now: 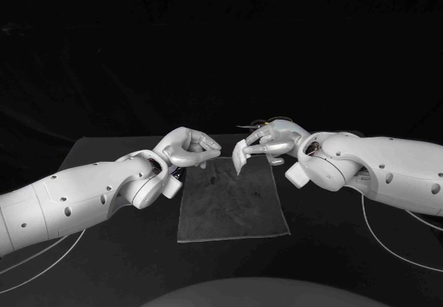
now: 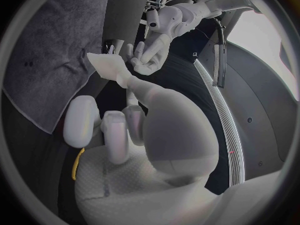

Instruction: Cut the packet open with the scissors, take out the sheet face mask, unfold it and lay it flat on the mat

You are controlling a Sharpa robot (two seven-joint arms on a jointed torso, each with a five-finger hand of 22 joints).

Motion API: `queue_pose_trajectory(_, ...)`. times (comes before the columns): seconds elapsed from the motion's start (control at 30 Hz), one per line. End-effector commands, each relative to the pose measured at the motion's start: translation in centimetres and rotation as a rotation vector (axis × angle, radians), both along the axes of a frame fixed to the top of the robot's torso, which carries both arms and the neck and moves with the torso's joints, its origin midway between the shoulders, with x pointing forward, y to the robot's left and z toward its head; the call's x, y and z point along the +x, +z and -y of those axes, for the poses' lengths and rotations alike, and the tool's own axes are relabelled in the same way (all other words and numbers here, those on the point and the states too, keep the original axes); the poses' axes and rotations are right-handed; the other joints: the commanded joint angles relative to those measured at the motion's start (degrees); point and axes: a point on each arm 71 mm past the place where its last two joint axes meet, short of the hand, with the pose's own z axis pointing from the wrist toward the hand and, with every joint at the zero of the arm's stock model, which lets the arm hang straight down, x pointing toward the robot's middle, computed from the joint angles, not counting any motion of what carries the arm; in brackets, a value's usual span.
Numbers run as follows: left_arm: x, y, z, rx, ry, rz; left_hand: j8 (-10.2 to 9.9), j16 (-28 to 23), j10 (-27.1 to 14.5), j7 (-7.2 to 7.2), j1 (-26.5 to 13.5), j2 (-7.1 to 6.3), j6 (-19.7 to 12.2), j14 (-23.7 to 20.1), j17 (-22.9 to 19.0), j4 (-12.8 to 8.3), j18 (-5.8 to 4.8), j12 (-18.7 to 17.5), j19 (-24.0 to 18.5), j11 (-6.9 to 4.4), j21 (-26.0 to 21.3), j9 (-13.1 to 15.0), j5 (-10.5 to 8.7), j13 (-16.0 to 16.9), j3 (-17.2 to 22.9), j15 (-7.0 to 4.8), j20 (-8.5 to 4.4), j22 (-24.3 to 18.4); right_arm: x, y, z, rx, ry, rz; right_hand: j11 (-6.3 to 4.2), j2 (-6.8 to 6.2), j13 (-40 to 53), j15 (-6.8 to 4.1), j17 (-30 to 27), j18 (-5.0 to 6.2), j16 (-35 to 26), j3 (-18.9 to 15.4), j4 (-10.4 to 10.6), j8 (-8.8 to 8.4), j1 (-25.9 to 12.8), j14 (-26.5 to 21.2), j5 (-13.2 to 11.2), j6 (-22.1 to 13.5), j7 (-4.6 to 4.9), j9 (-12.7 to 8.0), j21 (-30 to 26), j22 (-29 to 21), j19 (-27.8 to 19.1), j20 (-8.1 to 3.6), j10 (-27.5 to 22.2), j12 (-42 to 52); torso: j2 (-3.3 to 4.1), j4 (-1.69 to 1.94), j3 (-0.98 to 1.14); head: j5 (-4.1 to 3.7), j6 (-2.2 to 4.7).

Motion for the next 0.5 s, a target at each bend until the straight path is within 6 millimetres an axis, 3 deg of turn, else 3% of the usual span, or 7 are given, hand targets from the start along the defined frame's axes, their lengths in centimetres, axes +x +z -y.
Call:
queue_pose_trajectory(0.03, -0.2, 0.5, 0.6, -0.01, -0.02, 0.074, 0.3, -0.4, 1.0, -0.21, 0.3, 0.22, 0.6, 0.1, -0.1, -0.7, 0.78, 0.0, 0.4, -0.15, -0.5, 0.1, 0.11, 0.0, -0.2, -0.36, -0.06, -0.2, 0.0, -0.1, -0.1, 0.008, -0.014, -0.016, -0.02, 0.4, 6.4, -0.38, 11.2, 0.84, 0.2, 0.1, 0.1, 0.17, -0.3, 5.0, 0.1, 0.3, -0.15, 2.3, -0.2, 3.5, -0.3, 0.05, 1.6, -0.3, 0.0, -0.03, -0.01, 0.12, 0.0)
queue_pose_trajectory(0.17, -0.5, 0.5, 1.2, 0.006, -0.043, 0.084, 1.2, -0.2, 1.6, -0.64, 1.2, 1.32, 2.2, 0.4, 0.3, -1.3, 0.81, 0.0, 0.6, -0.54, -0.6, 0.4, 0.11, -0.1, 0.2, -0.69, -0.28, -0.3, 0.0, -0.1, -0.3, 0.01, -0.01, -0.017, -0.02, 0.42, 6.4, -0.37, 11.2, 0.85, 0.2, 0.1, 0.1, 0.21, -0.4, 5.0, 0.1, 0.3, -0.15, 2.3, -0.3, 3.5, -0.3, 0.05, 1.6, -0.4, 0.0, 0.04, 0.0, 0.03, -0.07)
queue_pose_trajectory(0.23, -0.5, 0.5, 1.5, 0.013, -0.052, 0.074, 1.1, 1.5, 2.3, -0.79, 0.5, 1.38, 2.4, 2.8, 3.8, -1.1, 0.83, 0.1, 1.2, -0.73, -0.4, 0.4, 0.09, -0.2, -0.2, -0.89, -0.45, -0.2, 0.0, -0.1, -0.5, 0.013, -0.008, -0.017, -0.02, 0.42, 6.4, -0.37, 11.2, 0.85, 0.2, 0.1, 0.1, 0.21, -0.4, 5.0, 0.1, 0.3, -0.15, 2.3, -0.3, 3.5, -0.3, 0.05, 1.6, -0.4, 0.0, 0.01, 0.01, 0.1, -0.1)
queue_pose_trajectory(0.27, -0.6, 0.4, 1.7, 0.015, -0.051, 0.063, 0.6, 3.4, 3.6, -0.88, -0.3, 1.42, 2.0, 5.6, 7.5, -0.7, 0.85, 0.4, 2.1, -0.99, 0.0, 0.1, 0.11, -0.1, -0.5, -1.14, -0.7, -0.1, -0.1, -0.1, -0.5, 0.014, -0.007, -0.016, -0.02, 0.44, 6.4, -0.37, 11.2, 0.86, 0.2, 0.1, 0.2, 0.23, -0.4, 5.0, 0.1, 0.2, -0.15, 2.3, -0.3, 3.4, -0.3, 0.05, 1.6, -0.5, 0.0, 0.0, 0.02, 0.2, -0.06)
queue_pose_trajectory(0.33, -0.6, 0.3, 1.8, 0.014, -0.049, 0.048, 0.3, 3.9, 4.0, -0.88, -0.5, 1.39, 1.8, 6.3, 8.5, -0.7, 0.84, 0.6, 2.4, -1.09, 0.1, 0.0, 0.11, -0.1, -0.7, -1.27, -0.82, -0.1, -0.1, -0.1, -0.6, 0.015, -0.006, -0.016, -0.02, 0.44, 6.4, -0.37, 11.2, 0.86, 0.2, 0.1, 0.2, 0.23, -0.4, 5.0, 0.1, 0.2, -0.15, 2.3, -0.3, 3.4, -0.3, 0.05, 1.6, -0.5, 0.0, -0.04, 0.01, 0.21, -0.09)
queue_pose_trajectory(0.4, -0.6, 0.3, 2.0, 0.015, -0.044, 0.034, -0.5, 6.0, 5.3, -0.81, -0.5, 1.31, 1.0, 9.3, 13.0, -0.8, 0.41, 1.6, 4.8, -1.29, 2.1, -0.3, 0.11, 0.4, -0.8, -1.53, -1.16, 2.4, -0.1, -0.1, -0.6, 0.016, -0.005, -0.015, -0.02, 0.44, 6.4, -0.37, 11.2, 0.86, 0.2, 0.1, 0.2, 0.23, -0.4, 5.0, 0.1, 0.2, -0.15, 2.3, -0.3, 3.4, -0.3, 0.05, 1.6, -0.5, -0.01, -0.03, 0.0, 0.22, -0.13)
queue_pose_trajectory(0.5, -0.6, 0.2, 2.2, 0.017, -0.04, 0.02, -1.1, 6.6, 5.9, -0.74, -0.6, 1.13, 0.7, 10.1, 14.1, -0.9, 0.18, 2.2, 5.9, -1.32, 2.9, -0.5, 0.11, 0.8, -1.0, -1.6, -1.3, 3.6, -0.1, -0.1, -0.6, 0.018, -0.003, -0.014, -0.02, 0.44, 6.4, -0.37, 11.2, 0.86, 0.2, 0.1, 0.2, 0.23, -0.4, 5.0, 0.1, 0.2, -0.15, 2.3, -0.3, 3.4, -0.3, 0.05, 1.6, -0.5, 0.0, 0.0, 0.03, 0.21, -0.19)
